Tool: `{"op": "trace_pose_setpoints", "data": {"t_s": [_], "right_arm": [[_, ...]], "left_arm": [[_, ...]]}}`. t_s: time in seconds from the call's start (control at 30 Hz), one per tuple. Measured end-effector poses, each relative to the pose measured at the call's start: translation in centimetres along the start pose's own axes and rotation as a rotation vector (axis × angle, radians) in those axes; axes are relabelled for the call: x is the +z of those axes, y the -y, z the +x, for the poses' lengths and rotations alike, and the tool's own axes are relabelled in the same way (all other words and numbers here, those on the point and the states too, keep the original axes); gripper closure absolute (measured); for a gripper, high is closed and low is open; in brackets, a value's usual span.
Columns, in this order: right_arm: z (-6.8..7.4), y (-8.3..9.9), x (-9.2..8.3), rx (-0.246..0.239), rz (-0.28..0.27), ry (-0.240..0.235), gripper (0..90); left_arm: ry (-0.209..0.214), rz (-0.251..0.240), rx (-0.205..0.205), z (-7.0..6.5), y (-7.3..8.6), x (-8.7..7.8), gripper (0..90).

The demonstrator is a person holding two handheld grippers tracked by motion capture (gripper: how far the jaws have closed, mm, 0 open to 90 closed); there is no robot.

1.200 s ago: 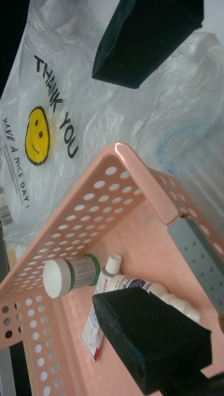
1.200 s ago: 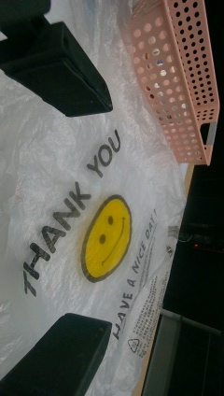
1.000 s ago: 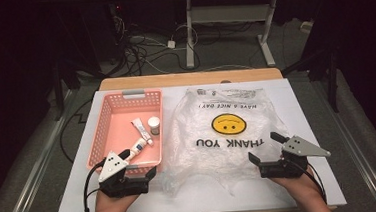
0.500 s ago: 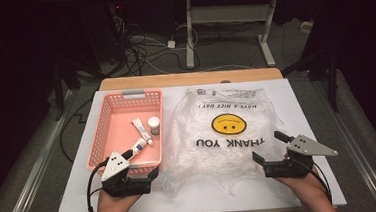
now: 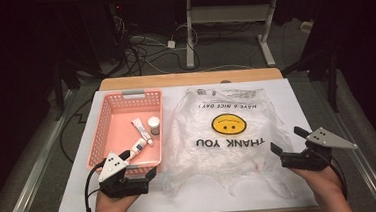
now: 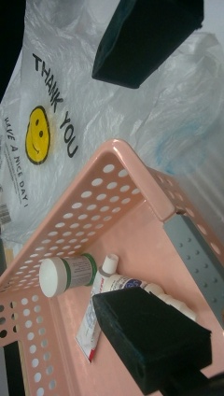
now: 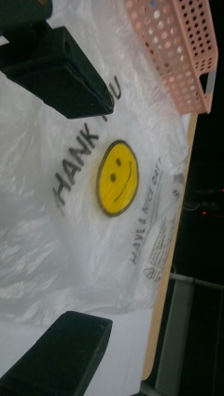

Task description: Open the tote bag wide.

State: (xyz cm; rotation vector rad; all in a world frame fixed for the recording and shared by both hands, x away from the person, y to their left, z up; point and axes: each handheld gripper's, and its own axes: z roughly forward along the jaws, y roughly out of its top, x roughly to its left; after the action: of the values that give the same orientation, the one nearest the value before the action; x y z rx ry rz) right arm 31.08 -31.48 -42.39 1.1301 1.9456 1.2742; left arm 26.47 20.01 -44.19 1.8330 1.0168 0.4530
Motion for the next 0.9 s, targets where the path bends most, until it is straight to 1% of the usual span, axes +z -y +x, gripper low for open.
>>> {"op": "trace_pose_setpoints", "data": {"t_s": [0.1,0.2,0.27,0.33,0.4,0.47,0.5,0.53,0.57,0.6,0.67,0.73,0.83,0.9], "right_arm": [[-0.9,0.4,0.3,0.002,0.028,0.022,1.5],[-1.8,0.8,0.8,0.016,0.052,0.031,1.9],[-2.3,1.1,1.2,0.021,0.069,0.038,3.5],[-2.8,1.2,1.6,0.023,0.093,0.055,4.6],[-3.4,1.3,2.0,0.038,0.101,0.061,5.4],[-3.9,1.3,2.5,0.041,0.114,0.070,6.1],[-4.2,1.3,2.8,0.047,0.120,0.072,6.5],[-4.4,1.4,3.1,0.063,0.125,0.065,6.6],[-4.7,1.4,3.4,0.061,0.132,0.067,7.0],[-4.9,1.5,3.7,0.061,0.142,0.076,7.2],[-5.5,1.5,4.3,0.070,0.153,0.075,7.6],[-6.2,1.4,4.9,0.082,0.159,0.076,8.2],[-6.7,1.2,5.9,0.084,0.175,0.075,9.7],[-7.0,1.2,6.6,0.090,0.176,0.068,12.0]], "left_arm": [[-0.004,0.004,0.005,0.1,0.1,0.1,0.0],[-0.008,0.011,0.004,0.3,0.2,0.1,0.0],[-0.013,0.016,0.015,0.3,0.2,0.1,0.0],[-0.023,0.023,0.029,0.3,0.3,0.1,0.0],[-0.030,0.021,0.024,0.3,0.3,0.0,0.0],[-0.043,0.017,0.029,0.3,0.4,-0.1,0.0],[-0.040,0.017,0.033,0.3,0.4,-0.2,0.0],[-0.039,0.024,0.038,0.3,0.5,-0.2,0.0],[-0.039,0.027,0.038,0.3,0.5,-0.2,0.0],[-0.036,0.030,0.034,0.3,0.6,-0.3,0.0],[-0.028,0.030,0.023,0.3,0.7,-0.5,0.0],[-0.024,0.033,0.027,0.2,0.7,-0.7,0.0],[-0.016,0.035,0.024,0.1,0.8,-1.0,0.0],[-0.008,0.040,0.006,0.1,0.7,-1.2,0.0]]}}
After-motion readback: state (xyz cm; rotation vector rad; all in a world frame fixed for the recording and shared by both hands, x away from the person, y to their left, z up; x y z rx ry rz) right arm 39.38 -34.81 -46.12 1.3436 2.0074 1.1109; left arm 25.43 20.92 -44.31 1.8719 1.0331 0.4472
